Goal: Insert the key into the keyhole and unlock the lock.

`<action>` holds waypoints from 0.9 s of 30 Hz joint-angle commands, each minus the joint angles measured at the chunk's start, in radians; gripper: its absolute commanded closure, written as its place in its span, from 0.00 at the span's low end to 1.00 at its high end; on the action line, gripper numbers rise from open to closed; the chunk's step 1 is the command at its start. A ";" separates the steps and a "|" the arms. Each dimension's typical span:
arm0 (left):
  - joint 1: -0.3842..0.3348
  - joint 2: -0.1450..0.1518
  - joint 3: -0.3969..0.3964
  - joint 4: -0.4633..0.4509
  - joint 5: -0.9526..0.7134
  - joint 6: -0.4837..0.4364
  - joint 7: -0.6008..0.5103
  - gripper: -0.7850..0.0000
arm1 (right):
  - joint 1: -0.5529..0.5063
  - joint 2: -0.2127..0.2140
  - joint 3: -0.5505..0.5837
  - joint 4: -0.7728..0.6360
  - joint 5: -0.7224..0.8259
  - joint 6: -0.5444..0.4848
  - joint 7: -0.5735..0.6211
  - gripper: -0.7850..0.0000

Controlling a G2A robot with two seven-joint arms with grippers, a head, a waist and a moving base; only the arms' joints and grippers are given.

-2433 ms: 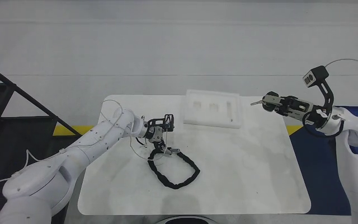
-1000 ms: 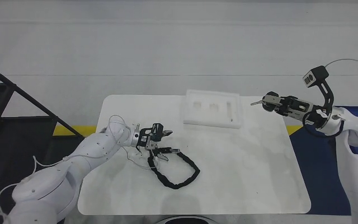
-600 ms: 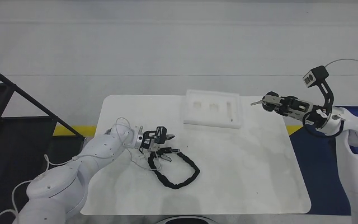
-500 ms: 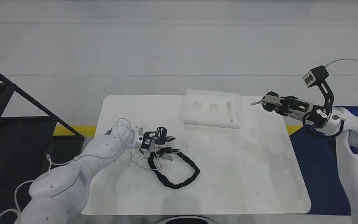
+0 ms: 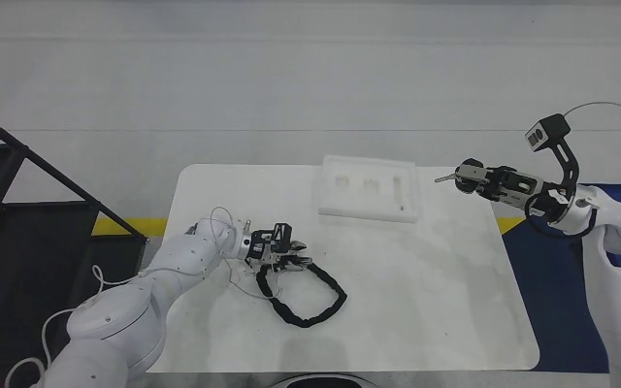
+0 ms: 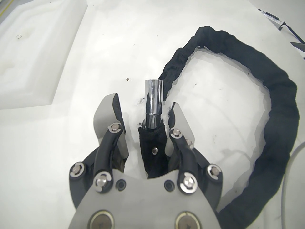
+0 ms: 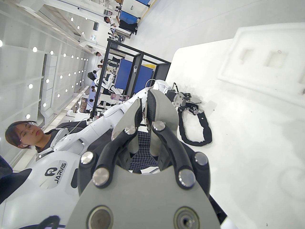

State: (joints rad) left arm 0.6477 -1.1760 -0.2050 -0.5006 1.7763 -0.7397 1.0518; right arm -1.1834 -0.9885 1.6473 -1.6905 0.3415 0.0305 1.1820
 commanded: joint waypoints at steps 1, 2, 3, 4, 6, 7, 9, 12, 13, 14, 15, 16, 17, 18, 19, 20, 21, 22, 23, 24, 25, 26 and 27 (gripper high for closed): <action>-0.002 -0.005 0.001 0.008 0.007 0.008 0.001 0.62 | 0.000 0.000 0.000 0.000 0.000 0.000 0.000 1.00; -0.002 -0.008 0.001 0.011 0.010 0.012 0.000 0.64 | 0.000 0.000 0.000 0.000 0.000 0.000 0.000 1.00; -0.002 -0.011 0.002 0.015 0.012 0.015 -0.002 0.67 | 0.000 0.000 0.000 0.000 0.000 0.000 0.000 1.00; -0.003 -0.013 0.002 0.018 0.015 0.018 -0.004 0.71 | 0.000 0.000 0.000 0.000 0.000 0.000 0.000 1.00; -0.003 -0.018 0.000 0.026 0.015 0.026 -0.006 0.89 | 0.000 0.000 0.000 0.000 0.000 0.000 0.000 1.00; -0.003 -0.021 -0.001 0.030 0.013 0.032 -0.005 1.00 | 0.000 0.000 0.000 0.000 0.000 0.000 0.000 1.00; -0.003 -0.024 -0.005 0.034 0.011 0.043 0.003 1.00 | 0.000 0.000 0.000 0.000 0.000 0.000 0.000 1.00; -0.005 -0.025 -0.009 0.040 0.011 0.057 0.022 1.00 | 0.000 0.000 0.000 0.000 0.000 0.000 0.000 1.00; -0.007 -0.025 -0.011 0.040 0.011 0.060 0.028 1.00 | 0.000 0.000 0.000 0.000 0.000 0.000 0.000 1.00; -0.007 -0.025 -0.013 0.040 0.010 0.063 0.035 1.00 | 0.000 0.000 0.000 0.000 0.000 0.000 0.000 1.00; -0.007 -0.025 -0.015 0.038 0.008 0.063 0.045 1.00 | 0.000 0.000 0.000 0.000 0.000 0.000 0.000 1.00; -0.009 -0.024 -0.017 0.034 0.007 0.066 0.054 1.00 | 0.000 0.000 0.000 0.000 0.000 0.000 0.000 1.00; -0.008 -0.023 -0.021 0.031 0.003 0.067 0.067 1.00 | 0.000 0.000 0.000 0.000 0.000 0.000 0.000 1.00; -0.009 -0.021 -0.025 0.027 -0.001 0.067 0.078 1.00 | 0.000 0.000 0.000 0.000 0.000 0.000 0.000 1.00; -0.010 -0.019 -0.028 0.020 -0.005 0.069 0.090 1.00 | 0.000 0.000 0.000 0.000 0.000 0.000 0.000 1.00; -0.009 -0.016 -0.032 0.012 -0.010 0.072 0.101 1.00 | 0.000 0.000 0.000 0.000 0.000 0.000 0.000 1.00; -0.009 -0.013 -0.035 0.000 -0.016 0.076 0.105 1.00 | 0.000 0.000 0.000 0.000 0.000 0.000 0.000 1.00; -0.007 -0.009 -0.039 -0.018 -0.026 0.081 0.109 1.00 | 0.000 0.000 0.000 0.000 0.000 0.000 0.000 1.00; -0.007 -0.005 -0.042 -0.035 -0.037 0.084 0.113 1.00 | 0.000 0.000 0.000 0.000 0.000 0.000 0.000 1.00; -0.010 0.001 -0.046 -0.050 -0.044 0.087 0.116 1.00 | 0.000 0.000 0.000 0.000 0.000 0.000 0.000 1.00; -0.012 0.006 -0.050 -0.070 -0.051 0.090 0.119 1.00 | 0.000 0.000 0.000 0.000 0.000 0.000 0.000 1.00; -0.013 0.012 -0.054 -0.092 -0.058 0.095 0.124 1.00 | 0.000 0.000 0.000 0.000 0.000 0.000 0.000 1.00; -0.014 0.018 -0.057 -0.112 -0.063 0.097 0.126 1.00 | 0.000 0.000 0.000 0.000 0.000 0.000 0.000 1.00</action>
State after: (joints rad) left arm 0.6347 -1.1637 -0.2589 -0.5920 1.7177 -0.6450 1.1751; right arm -1.1834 -0.9885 1.6473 -1.6905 0.3415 0.0305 1.1820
